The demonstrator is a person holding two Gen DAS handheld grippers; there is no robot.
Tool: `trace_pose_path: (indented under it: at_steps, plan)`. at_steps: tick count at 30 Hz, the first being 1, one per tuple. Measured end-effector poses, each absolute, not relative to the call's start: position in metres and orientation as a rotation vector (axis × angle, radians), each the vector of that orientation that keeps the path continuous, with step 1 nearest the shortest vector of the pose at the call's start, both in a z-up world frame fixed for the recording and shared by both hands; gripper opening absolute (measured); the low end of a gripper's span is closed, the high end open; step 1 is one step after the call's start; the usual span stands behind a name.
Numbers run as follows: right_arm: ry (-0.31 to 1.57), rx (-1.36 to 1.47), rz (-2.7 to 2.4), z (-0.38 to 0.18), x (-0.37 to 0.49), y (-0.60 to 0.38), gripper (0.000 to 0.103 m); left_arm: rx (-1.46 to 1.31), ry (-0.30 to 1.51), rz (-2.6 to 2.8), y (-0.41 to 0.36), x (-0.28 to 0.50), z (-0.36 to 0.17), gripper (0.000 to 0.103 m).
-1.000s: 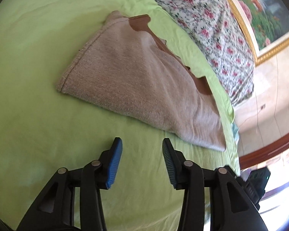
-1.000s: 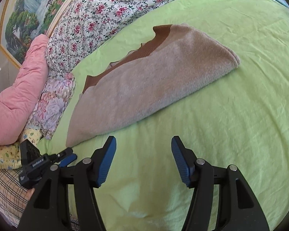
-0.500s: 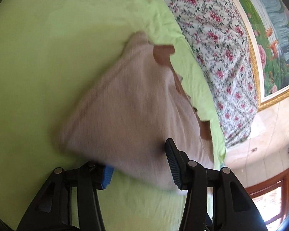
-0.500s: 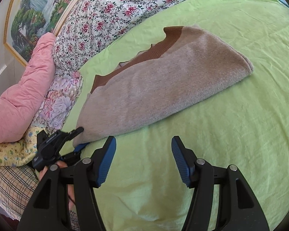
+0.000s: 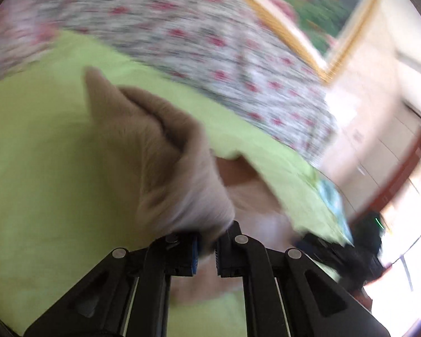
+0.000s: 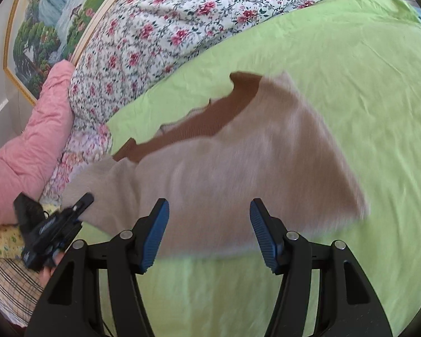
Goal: Fold small clothes
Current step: 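Grasp the folded sweater edge with the left gripper and fold it over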
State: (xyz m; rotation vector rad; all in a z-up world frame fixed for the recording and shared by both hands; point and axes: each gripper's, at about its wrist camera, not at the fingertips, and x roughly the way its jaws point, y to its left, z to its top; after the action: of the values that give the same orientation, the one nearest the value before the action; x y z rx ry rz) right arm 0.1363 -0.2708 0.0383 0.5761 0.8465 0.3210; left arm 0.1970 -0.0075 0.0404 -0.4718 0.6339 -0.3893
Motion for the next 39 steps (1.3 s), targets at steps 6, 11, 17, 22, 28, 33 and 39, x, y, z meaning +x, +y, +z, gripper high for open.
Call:
trace_pose_path:
  at_steps: [6,11,17,22,28,33,39]
  plan:
    - [0.934,0.72,0.468,0.027,0.197,-0.292,0.061,-0.381,0.714,-0.519,-0.072,0.225,0.019,0.006]
    - [0.981,0.749,0.582,0.023,0.229,-0.276,0.063,-0.364,0.752,-0.534,-0.081,0.233,0.005,0.006]
    - [1.081,0.715,0.703,0.005,0.281,-0.221,0.068,-0.338,0.76,-0.547,-0.077,0.231,0.001,0.006]
    - [1.168,0.675,0.795,-0.011,0.332,-0.171,0.061,-0.326,0.767,-0.551,-0.075,0.224,0.0,0.006]
    - [1.14,0.635,0.792,-0.001,0.345,-0.159,0.015,-0.322,0.76,-0.566,-0.077,0.22,0.011,0.006]
    - [1.007,0.624,0.784,0.048,0.33,-0.211,0.014,-0.309,0.75,-0.639,-0.111,0.218,0.024,0.006]
    - [0.944,0.556,0.634,0.055,0.295,-0.292,0.014,-0.294,0.787,-0.721,-0.176,0.224,0.01,0.006]
